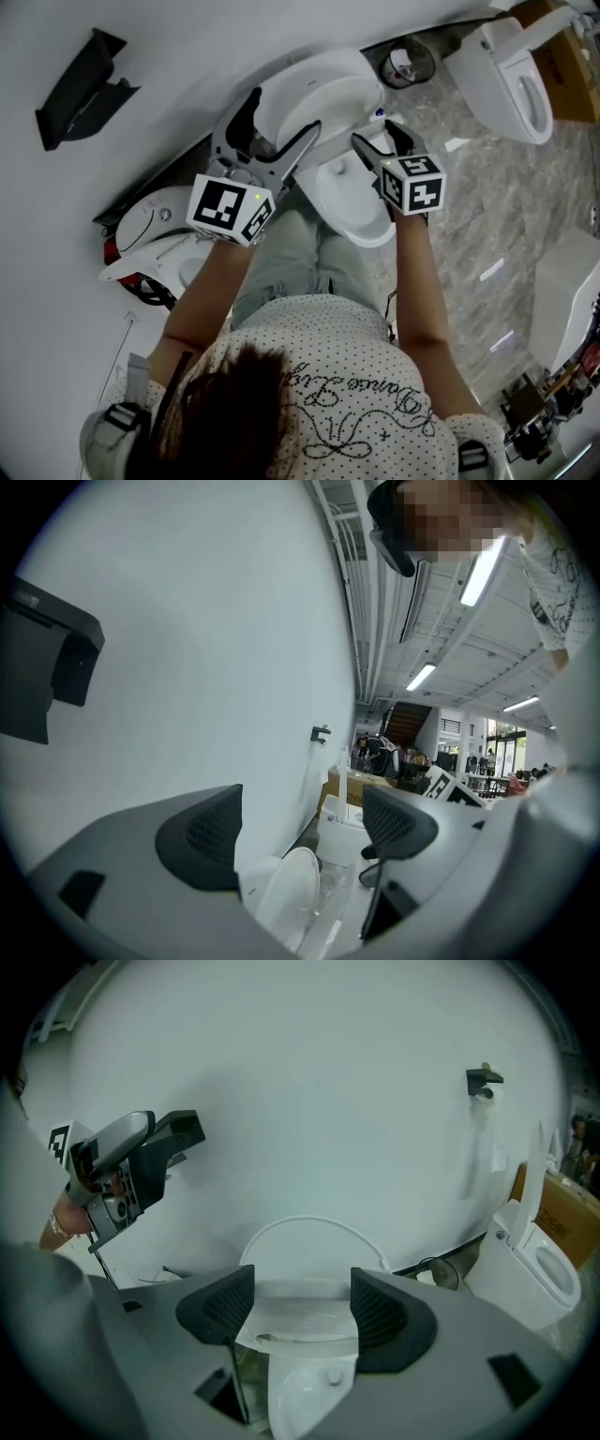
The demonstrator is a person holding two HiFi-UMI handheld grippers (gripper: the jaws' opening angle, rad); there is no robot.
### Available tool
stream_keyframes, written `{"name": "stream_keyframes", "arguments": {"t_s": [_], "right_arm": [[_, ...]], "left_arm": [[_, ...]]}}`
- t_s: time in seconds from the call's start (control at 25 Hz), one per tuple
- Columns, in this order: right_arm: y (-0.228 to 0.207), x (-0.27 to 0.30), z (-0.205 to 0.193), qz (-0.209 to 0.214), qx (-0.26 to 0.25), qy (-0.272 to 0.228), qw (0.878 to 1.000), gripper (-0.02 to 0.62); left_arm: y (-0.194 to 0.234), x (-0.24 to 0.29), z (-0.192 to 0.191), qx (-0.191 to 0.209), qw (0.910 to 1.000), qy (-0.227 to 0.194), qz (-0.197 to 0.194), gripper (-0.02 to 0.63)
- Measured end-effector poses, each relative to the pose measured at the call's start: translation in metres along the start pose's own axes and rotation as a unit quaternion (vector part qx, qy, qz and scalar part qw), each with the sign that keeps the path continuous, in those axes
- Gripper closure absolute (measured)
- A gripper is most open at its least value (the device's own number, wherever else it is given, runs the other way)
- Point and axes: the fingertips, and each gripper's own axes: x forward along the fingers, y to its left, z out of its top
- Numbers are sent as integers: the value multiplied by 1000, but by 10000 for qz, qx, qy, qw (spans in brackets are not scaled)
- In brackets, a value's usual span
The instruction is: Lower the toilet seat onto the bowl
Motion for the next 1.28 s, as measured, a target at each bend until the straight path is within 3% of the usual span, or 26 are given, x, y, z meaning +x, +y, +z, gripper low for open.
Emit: {"name": "stream_keyframes", "arguments": {"t_s": [0.48, 1.0, 1.28], "right_arm": [[0, -61, -70, 234, -110, 104, 9996, 266], [-3, -105, -146, 360, -225, 175, 9989, 267], [-6, -119, -182, 360, -231, 64, 9991, 270]], "left_arm": [[-88, -42, -7, 82, 9995, -94, 294, 209], [-150, -74, -48, 24, 9985, 6, 554, 219], [-182, -76, -72, 30, 9991, 66, 414, 256]]}}
